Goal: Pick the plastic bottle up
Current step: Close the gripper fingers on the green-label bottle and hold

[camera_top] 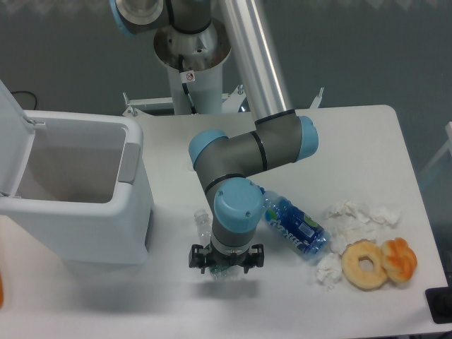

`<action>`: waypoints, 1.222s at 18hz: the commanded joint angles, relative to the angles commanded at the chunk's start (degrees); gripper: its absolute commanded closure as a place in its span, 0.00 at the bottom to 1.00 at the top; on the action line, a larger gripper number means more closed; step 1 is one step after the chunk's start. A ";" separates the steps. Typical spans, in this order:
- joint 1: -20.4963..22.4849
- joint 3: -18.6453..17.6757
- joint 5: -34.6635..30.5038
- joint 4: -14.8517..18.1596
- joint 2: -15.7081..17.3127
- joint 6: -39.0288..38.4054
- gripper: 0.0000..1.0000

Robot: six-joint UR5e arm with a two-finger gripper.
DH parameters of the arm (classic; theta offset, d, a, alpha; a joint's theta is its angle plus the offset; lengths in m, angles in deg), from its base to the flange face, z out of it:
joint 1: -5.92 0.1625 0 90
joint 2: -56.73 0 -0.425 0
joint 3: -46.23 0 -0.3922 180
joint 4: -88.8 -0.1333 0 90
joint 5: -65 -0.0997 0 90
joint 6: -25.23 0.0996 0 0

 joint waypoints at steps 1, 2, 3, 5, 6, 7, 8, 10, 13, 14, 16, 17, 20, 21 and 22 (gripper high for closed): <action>0.00 -0.09 -0.09 0.00 -0.09 0.00 0.00; 0.00 -0.09 0.00 0.00 0.00 -0.09 0.00; 0.00 -0.09 0.00 0.00 0.08 -0.26 0.00; 0.00 -0.09 -0.09 0.00 -0.18 -0.70 0.00; 0.00 -0.09 -0.09 0.00 -0.35 -0.79 0.00; 0.00 -0.09 -0.09 0.00 -0.44 -0.79 0.00; 0.00 -0.09 -0.09 0.00 -0.53 -0.79 0.00; 0.00 -0.18 -0.09 0.09 -0.71 -0.79 0.00; 0.00 -0.35 -0.09 0.00 -1.23 -0.79 0.00; 0.00 -0.44 -0.09 0.00 -1.23 -0.79 0.00; 0.00 -0.61 -0.18 0.00 -1.15 -0.79 0.00; 0.00 -0.62 -0.09 0.00 -1.15 -0.79 0.00; 0.00 -0.44 -0.09 0.00 -1.32 -0.79 0.00; 0.00 -0.27 -0.18 0.00 -1.41 -0.79 0.00; 0.00 -0.18 -0.18 -0.52 -1.58 -0.79 0.00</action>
